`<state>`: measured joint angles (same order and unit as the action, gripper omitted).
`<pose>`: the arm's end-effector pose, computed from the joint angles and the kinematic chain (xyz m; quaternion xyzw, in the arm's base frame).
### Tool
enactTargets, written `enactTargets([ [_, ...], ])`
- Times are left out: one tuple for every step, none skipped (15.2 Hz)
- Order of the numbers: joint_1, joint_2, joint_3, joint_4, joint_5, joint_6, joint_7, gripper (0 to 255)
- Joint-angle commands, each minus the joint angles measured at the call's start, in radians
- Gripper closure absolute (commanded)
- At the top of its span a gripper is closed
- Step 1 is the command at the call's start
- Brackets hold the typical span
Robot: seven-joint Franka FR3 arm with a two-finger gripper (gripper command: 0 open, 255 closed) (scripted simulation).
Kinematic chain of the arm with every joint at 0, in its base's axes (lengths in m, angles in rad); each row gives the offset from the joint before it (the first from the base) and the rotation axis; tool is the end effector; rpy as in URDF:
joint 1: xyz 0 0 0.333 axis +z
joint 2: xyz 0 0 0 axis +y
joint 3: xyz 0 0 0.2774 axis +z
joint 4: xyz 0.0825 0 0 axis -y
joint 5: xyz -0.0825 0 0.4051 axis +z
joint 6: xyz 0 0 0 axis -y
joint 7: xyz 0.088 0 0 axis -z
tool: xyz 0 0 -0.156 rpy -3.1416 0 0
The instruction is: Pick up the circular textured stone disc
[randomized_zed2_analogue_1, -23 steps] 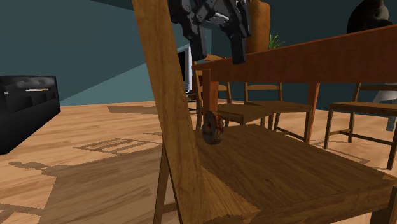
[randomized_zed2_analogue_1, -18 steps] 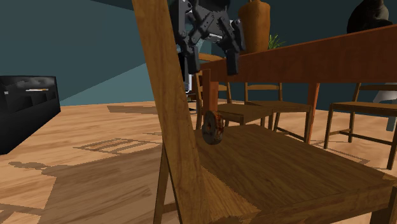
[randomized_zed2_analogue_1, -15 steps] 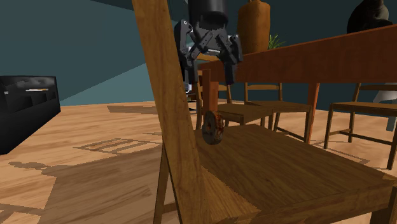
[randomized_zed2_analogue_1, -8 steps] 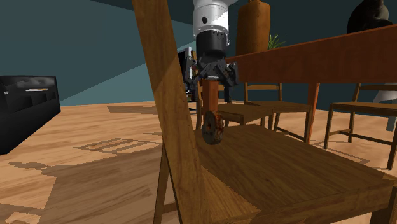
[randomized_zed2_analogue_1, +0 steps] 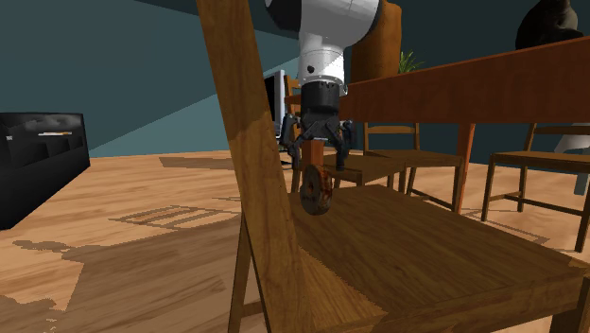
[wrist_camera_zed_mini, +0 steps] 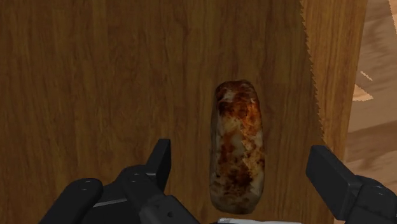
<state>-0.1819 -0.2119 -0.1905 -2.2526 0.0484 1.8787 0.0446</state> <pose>0.4523 -0.1686 0.3421 -0.9729 0.2115 0.0750 0.0550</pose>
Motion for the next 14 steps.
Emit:
enactTargets([
  [0.001,0.01,0.0,-0.019,0.003,0.029,-0.001,0],
  [0.001,0.015,-0.001,-0.028,0.004,0.043,-0.003,0],
  [0.001,0.023,-0.002,-0.041,0.006,0.064,-0.006,0],
  [0.001,0.023,-0.001,-0.042,0.005,0.064,-0.006,0],
  [0.001,0.023,-0.001,-0.041,0.006,0.064,-0.006,0],
  [0.001,0.023,-0.001,-0.042,0.006,0.064,-0.005,255],
  [0.001,0.023,-0.001,-0.041,0.006,0.064,-0.005,255],
  [0.001,0.023,-0.001,-0.041,0.006,0.064,-0.006,255],
  [0.001,0.023,-0.001,-0.042,0.006,0.064,-0.005,255],
  [0.001,0.023,-0.001,-0.041,0.006,0.064,-0.006,255],
  [0.001,0.023,-0.001,-0.042,0.006,0.065,-0.006,255],
  [0.001,0.023,-0.001,-0.041,0.006,0.064,-0.005,255],
  [0.001,0.023,-0.001,-0.041,0.006,0.064,-0.005,255],
  [0.001,0.023,-0.001,-0.042,0.006,0.065,-0.006,255],
])
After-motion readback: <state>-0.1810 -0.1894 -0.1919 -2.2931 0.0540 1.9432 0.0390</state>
